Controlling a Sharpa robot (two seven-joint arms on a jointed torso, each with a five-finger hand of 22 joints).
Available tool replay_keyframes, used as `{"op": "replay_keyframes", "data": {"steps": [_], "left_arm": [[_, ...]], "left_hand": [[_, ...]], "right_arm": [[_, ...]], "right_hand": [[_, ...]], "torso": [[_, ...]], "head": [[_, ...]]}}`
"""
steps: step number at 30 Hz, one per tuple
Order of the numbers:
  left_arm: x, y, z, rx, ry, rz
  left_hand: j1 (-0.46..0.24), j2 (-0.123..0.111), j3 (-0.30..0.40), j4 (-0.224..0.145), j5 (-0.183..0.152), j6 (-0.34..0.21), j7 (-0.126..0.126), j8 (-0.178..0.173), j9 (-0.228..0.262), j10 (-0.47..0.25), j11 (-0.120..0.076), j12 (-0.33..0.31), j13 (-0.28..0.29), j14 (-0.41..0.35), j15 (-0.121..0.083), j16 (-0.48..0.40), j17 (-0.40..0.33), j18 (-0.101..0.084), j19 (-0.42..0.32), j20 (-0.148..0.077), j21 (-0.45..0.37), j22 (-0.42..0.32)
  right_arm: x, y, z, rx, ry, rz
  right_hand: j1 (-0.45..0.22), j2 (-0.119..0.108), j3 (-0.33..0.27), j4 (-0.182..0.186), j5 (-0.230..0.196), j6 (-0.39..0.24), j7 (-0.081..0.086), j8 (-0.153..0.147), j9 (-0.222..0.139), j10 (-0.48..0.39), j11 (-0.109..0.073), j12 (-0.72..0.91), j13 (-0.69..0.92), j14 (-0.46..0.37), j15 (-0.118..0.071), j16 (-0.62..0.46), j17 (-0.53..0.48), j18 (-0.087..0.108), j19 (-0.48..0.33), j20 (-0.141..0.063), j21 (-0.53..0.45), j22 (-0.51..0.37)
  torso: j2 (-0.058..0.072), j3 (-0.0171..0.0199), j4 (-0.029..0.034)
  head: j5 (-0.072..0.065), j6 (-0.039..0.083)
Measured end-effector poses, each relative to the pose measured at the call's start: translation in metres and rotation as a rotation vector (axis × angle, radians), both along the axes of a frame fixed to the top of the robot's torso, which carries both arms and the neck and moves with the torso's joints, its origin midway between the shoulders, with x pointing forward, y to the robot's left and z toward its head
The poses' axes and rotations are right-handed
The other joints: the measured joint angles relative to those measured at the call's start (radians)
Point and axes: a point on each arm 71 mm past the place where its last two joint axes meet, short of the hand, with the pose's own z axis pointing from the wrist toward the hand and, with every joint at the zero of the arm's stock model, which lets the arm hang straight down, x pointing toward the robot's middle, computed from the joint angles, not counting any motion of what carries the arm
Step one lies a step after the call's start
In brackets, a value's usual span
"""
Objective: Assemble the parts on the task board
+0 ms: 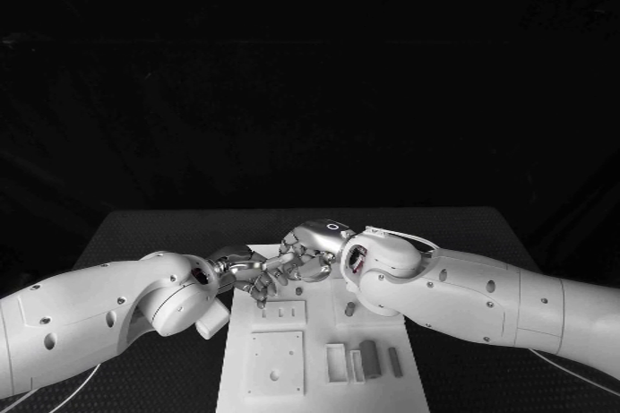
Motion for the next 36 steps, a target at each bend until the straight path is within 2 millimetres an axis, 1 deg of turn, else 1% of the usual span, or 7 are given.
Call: {"op": "replay_keyframes", "data": {"steps": [7,10,19,23,27,32,36], "left_arm": [[-0.0011,-0.0017,0.0001,0.0,0.003,0.014],[-0.0015,-0.0015,-0.0004,0.0,0.013,0.021],[-0.0035,-0.0014,-0.0019,0.005,0.042,0.029],[-0.0039,-0.001,-0.0023,0.011,0.049,0.035],[-0.0045,-0.0015,-0.0023,0.013,0.049,0.041],[-0.0057,-0.0028,-0.0022,0.014,0.049,0.046],[-0.0061,-0.0035,-0.0022,0.015,0.048,0.049]], "left_hand": [[0.06,-0.025,0.081,0.0,0.01,0.065,-0.03,0.037,0.035,0.022,-0.028,0.116,0.087,0.035,-0.036,0.119,0.016,0.0,0.044,-0.034,0.078,0.087],[0.087,-0.011,0.11,-0.002,0.031,0.049,-0.031,0.05,0.083,-0.002,-0.033,0.171,0.119,0.019,-0.051,0.173,0.013,0.0,0.038,-0.044,0.103,0.128],[0.069,-0.025,0.118,0.001,0.016,0.0,-0.045,0.115,0.36,-0.052,-0.047,0.309,0.119,-0.024,-0.071,0.307,-0.052,-0.015,0.029,-0.07,0.127,0.207],[0.042,-0.036,0.132,-0.003,0.016,-0.006,-0.052,0.13,0.57,-0.08,-0.057,0.386,0.099,-0.046,-0.08,0.372,-0.102,-0.016,0.036,-0.08,0.127,0.236],[-0.006,-0.032,0.136,-0.002,0.028,0.0,-0.066,0.141,0.719,-0.105,-0.066,0.452,0.097,-0.056,-0.09,0.423,-0.129,-0.016,0.042,-0.086,0.127,0.259],[-0.05,-0.07,0.139,0.001,0.033,-0.004,-0.07,0.141,0.838,-0.135,-0.066,0.502,0.094,-0.075,-0.091,0.452,-0.158,-0.017,0.042,-0.086,0.12,0.273],[-0.066,-0.087,0.145,-0.001,0.037,-0.005,-0.071,0.141,0.855,-0.149,-0.066,0.525,0.092,-0.082,-0.091,0.462,-0.171,-0.017,0.042,-0.086,0.119,0.278]], "right_arm": [[-0.0026,0.0019,-0.0015,0.003,0.007,0.006],[-0.0032,0.0024,-0.0018,0.003,0.008,0.008],[-0.002,0.0009,-0.0028,-0.001,0.011,0.004],[-0.0019,0.0007,-0.003,-0.002,0.012,0.004],[-0.002,0.0014,-0.0035,-0.002,0.013,0.004],[-0.0014,0.0016,-0.0061,-0.007,0.018,0.003],[-0.0014,0.0016,-0.0086,-0.01,0.023,0.002]], "right_hand": [[0.0,0.0,0.0,0.0,0.0,0.0,0.0,0.0,0.0,0.0,0.0,0.0,0.0,0.0,0.0,0.0,0.0,0.0,0.0,0.0,0.0,0.0],[0.0,0.0,0.0,0.0,0.0,0.0,0.0,0.0,0.0,0.0,0.0,0.0,0.0,0.0,0.0,0.0,0.0,0.0,0.0,0.0,0.0,0.0],[0.0,0.0,-0.001,-0.001,0.0,0.0,0.0,0.0,0.001,0.0,0.0,0.0,0.0,0.0,0.0,0.0,-0.002,0.0,0.0,0.0,0.0,0.0],[0.0,0.0,-0.001,-0.001,0.0,0.0,0.0,0.0,0.001,0.0,0.0,0.0,0.0,0.0,0.0,0.0,-0.002,0.0,0.0,0.0,0.0,0.0],[0.0,0.0,-0.001,-0.001,0.0,0.0,0.0,-0.001,0.006,0.0,0.0,0.0,0.0,0.0,0.0,0.0,-0.002,0.0,0.0,0.0,0.0,0.0],[0.0,0.0,0.0,-0.003,0.0,0.0,0.0,-0.003,0.006,0.0,0.0,-0.004,0.0,0.0,0.0,0.0,-0.002,0.0,0.0,0.0,0.0,0.0],[0.0,0.0,0.001,-0.004,0.0,0.0,0.0,-0.004,0.007,0.0,0.0,-0.004,0.0,0.0,0.0,0.0,-0.002,0.0,0.0,0.0,0.0,0.0]], "torso": [[0.0,0.0004,0.0001],[0.0,0.0003,0.0003],[0.0,-0.0014,0.0008],[-0.001,-0.0016,0.0012],[-0.001,-0.0016,0.0014],[-0.001,-0.0016,0.0015],[-0.001,-0.0014,0.0015]], "head": [[0.0,-0.005],[0.0,-0.006],[-0.002,-0.009],[-0.002,-0.01],[-0.003,-0.012],[-0.003,-0.013],[-0.003,-0.014]]}}
